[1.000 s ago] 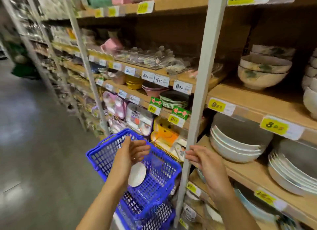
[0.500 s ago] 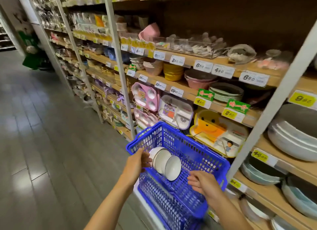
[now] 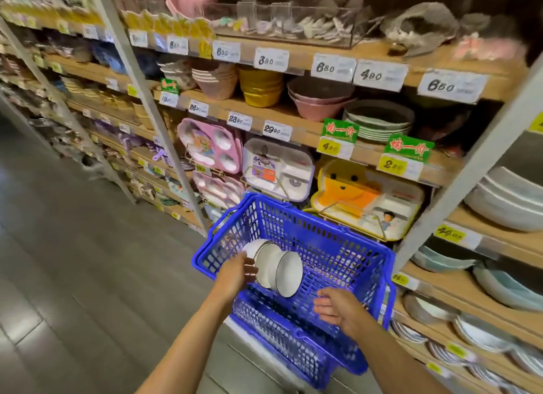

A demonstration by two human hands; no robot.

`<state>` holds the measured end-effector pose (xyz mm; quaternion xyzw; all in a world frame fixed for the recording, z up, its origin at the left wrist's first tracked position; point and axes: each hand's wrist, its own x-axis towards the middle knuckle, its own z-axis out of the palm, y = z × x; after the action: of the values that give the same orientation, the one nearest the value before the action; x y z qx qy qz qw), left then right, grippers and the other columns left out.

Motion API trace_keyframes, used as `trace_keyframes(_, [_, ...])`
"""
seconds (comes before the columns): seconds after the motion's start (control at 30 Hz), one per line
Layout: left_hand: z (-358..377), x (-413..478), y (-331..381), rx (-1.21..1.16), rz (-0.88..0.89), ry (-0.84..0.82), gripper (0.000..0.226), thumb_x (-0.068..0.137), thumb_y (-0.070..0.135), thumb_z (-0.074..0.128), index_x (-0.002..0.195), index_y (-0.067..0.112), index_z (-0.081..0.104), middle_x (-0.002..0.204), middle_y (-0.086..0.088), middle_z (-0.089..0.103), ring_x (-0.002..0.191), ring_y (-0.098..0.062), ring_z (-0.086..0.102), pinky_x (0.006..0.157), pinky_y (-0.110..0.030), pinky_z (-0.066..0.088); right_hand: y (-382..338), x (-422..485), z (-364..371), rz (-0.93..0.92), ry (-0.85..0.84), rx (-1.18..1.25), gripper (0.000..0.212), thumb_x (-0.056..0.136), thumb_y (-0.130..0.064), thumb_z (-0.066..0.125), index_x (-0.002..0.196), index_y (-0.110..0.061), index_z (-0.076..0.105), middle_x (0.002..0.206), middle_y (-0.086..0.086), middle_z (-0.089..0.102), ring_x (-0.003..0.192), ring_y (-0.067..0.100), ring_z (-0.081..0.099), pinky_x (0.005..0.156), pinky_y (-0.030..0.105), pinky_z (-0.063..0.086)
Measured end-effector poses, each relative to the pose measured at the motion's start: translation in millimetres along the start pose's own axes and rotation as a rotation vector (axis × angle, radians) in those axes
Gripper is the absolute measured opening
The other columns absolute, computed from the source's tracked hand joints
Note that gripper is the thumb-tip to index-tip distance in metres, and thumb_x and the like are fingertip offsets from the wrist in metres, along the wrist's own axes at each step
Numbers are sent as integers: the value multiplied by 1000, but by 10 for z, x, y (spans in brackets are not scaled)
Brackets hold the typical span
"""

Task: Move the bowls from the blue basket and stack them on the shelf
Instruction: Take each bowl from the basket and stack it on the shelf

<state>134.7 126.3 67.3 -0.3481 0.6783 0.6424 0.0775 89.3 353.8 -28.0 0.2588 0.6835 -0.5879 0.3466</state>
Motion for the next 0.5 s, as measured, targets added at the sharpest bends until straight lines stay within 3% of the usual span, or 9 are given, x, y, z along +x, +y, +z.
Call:
trace_keyframes(0.07, [22, 200, -3, 67, -32, -16, 35, 102, 26, 35, 93, 6, 62, 82, -7, 66, 67, -20, 55, 60, -29, 39, -24, 170, 44, 30, 1, 11, 13, 97, -15, 52, 92, -7, 60, 93, 13, 66, 84, 27, 65, 74, 34, 51])
trace_keyframes(0.17, [47, 536, 15, 167, -50, -11, 25, 97, 19, 42, 85, 7, 60, 80, -9, 63, 62, -20, 51, 55, -27, 36, -45, 411, 113, 76, -17, 26, 14, 98, -16, 51, 98, -5, 59, 93, 14, 65, 91, 31, 65, 65, 30, 48])
trace_keyframes(0.27, [145, 833, 18, 241, -51, -7, 24, 97, 22, 44, 83, 10, 59, 82, -10, 61, 65, -22, 49, 62, -30, 35, -25, 594, 167, 134, -28, -20, 21, 99, -18, 48, 113, -5, 56, 100, 18, 64, 81, 26, 60, 58, 26, 43])
trace_keyframes(0.33, [260, 986, 5, 303, -58, -37, 26, 90, 30, 47, 79, 9, 58, 84, -17, 60, 70, -26, 52, 66, -33, 35, 6, 688, 221, 179, -20, -26, 20, 99, -18, 46, 113, -7, 57, 84, 12, 58, 67, 21, 54, 53, 22, 36])
trace_keyframes(0.4, [381, 1183, -15, 456, -52, -81, 38, 84, 34, 46, 89, 0, 61, 97, -28, 64, 87, -38, 61, 70, -38, 42, 21, 753, 302, 238, -14, 0, 10, 99, -19, 45, 97, -14, 54, 74, 6, 53, 63, 20, 53, 52, 23, 35])
trace_keyframes(0.5, [568, 1535, -31, 597, -58, -155, 41, 94, 25, 50, 122, -4, 56, 122, -27, 61, 110, -39, 59, 86, -38, 47, 30, 890, 439, 322, -42, 35, 16, 102, -29, 44, 108, -15, 48, 109, 13, 63, 91, 27, 63, 68, 32, 46])
